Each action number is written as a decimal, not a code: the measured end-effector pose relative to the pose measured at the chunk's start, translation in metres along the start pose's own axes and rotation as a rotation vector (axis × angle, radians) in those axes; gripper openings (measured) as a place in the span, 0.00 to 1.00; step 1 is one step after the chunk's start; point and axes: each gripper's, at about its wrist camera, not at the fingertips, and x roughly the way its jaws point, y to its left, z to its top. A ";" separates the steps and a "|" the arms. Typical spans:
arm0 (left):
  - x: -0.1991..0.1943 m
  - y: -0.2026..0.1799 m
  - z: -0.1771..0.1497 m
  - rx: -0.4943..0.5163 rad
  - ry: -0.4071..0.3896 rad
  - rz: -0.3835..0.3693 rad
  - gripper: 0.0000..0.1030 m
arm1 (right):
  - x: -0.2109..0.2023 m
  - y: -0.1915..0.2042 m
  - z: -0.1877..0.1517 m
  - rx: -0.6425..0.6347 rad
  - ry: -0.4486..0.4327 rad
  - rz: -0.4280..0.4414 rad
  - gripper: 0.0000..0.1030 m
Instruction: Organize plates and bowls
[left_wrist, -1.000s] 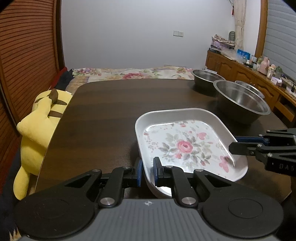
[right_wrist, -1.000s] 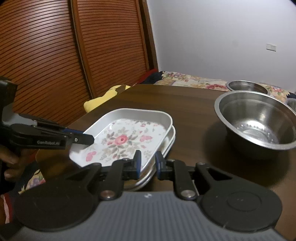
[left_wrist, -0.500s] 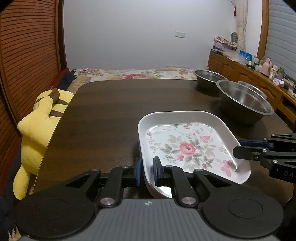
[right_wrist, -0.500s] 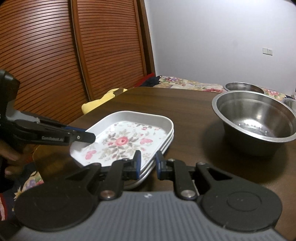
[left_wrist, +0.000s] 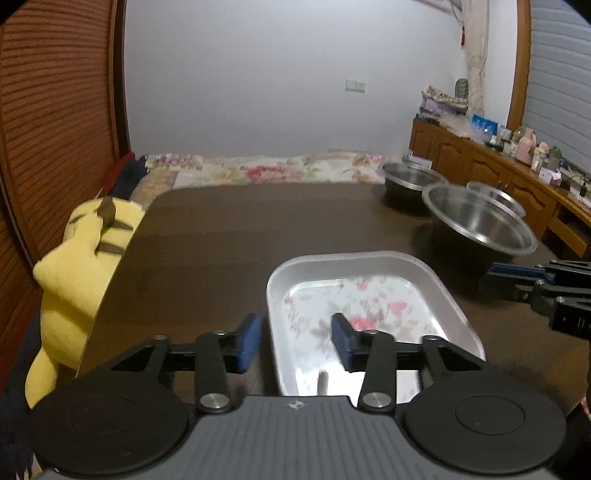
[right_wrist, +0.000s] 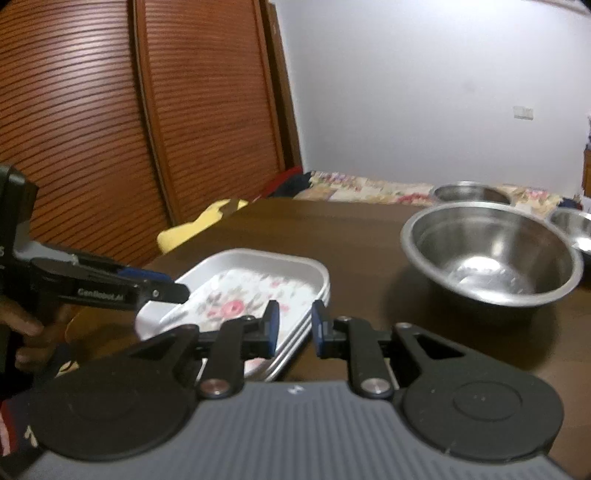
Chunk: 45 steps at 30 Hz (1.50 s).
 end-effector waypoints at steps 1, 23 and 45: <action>0.000 -0.001 0.004 0.000 -0.013 -0.009 0.59 | -0.004 -0.003 0.003 0.000 -0.014 -0.012 0.20; 0.083 -0.117 0.078 0.047 -0.084 -0.148 0.93 | -0.022 -0.141 0.014 0.041 -0.106 -0.287 0.62; 0.126 -0.144 0.082 0.081 0.023 -0.095 0.70 | 0.010 -0.171 0.010 0.128 -0.025 -0.187 0.62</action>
